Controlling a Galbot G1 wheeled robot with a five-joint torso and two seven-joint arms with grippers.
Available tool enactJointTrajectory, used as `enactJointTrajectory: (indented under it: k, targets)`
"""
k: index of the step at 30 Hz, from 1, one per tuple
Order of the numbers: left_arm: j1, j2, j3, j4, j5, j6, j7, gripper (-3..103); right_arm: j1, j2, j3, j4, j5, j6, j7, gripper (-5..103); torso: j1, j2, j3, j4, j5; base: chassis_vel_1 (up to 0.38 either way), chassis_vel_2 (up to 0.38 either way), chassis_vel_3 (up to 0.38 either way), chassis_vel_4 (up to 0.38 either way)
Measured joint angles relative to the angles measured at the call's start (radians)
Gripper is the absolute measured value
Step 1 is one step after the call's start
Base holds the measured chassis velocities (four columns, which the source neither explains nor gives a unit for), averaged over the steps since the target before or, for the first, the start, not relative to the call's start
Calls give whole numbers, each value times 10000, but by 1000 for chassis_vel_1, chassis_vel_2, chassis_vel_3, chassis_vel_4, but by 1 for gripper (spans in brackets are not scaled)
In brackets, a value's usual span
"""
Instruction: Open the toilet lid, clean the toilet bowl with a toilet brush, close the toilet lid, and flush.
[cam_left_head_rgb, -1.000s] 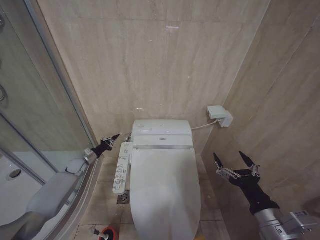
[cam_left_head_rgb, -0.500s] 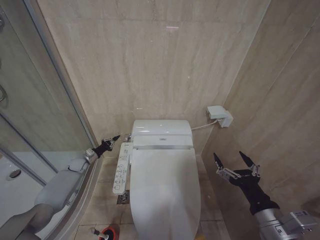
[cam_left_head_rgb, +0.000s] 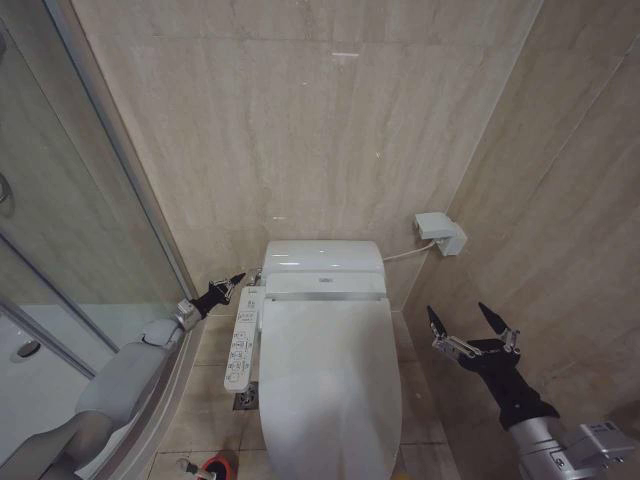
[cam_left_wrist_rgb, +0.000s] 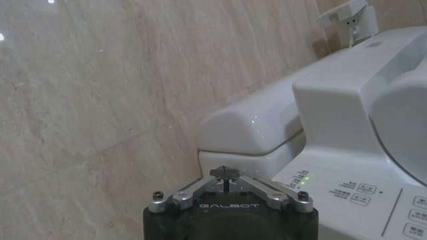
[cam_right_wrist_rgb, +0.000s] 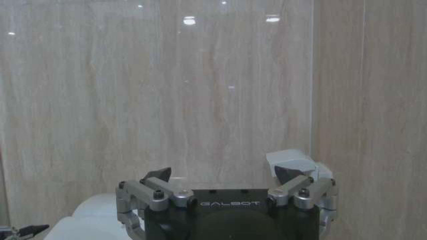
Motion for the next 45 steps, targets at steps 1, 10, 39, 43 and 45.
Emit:
enactJointTrajectory:
  k: [1, 10, 39, 43, 45]
  targets:
    - [-6, -9, 0, 4, 2, 3, 17, 0, 0, 0, 0, 0, 0, 0, 0, 100, 0, 0, 0, 1, 0, 0, 0, 0, 0]
    - [-57, -30, 0, 10, 8, 23, 150, 0, 0, 0, 0, 0, 0, 0, 0, 100, 0, 0, 0, 0, 0, 0, 0, 0, 0]
    - [48, -17, -76, -2, -67, 155, 536, 0, 0, 0, 0, 0, 0, 0, 0, 100, 0, 0, 0, 1, 0, -3, 6, 6, -5]
    - [27, -59, -77, 69, -67, 153, 549, 0, 0, -1, 0, 0, 0, 0, 0, 100, 0, 0, 0, 0, -1, 0, 0, 0, 0]
    - [8, -73, -76, 103, -67, 151, 563, 0, 0, 0, 0, 0, 0, 0, 0, 100, 0, 0, 0, 0, 0, 0, 0, 0, 0]
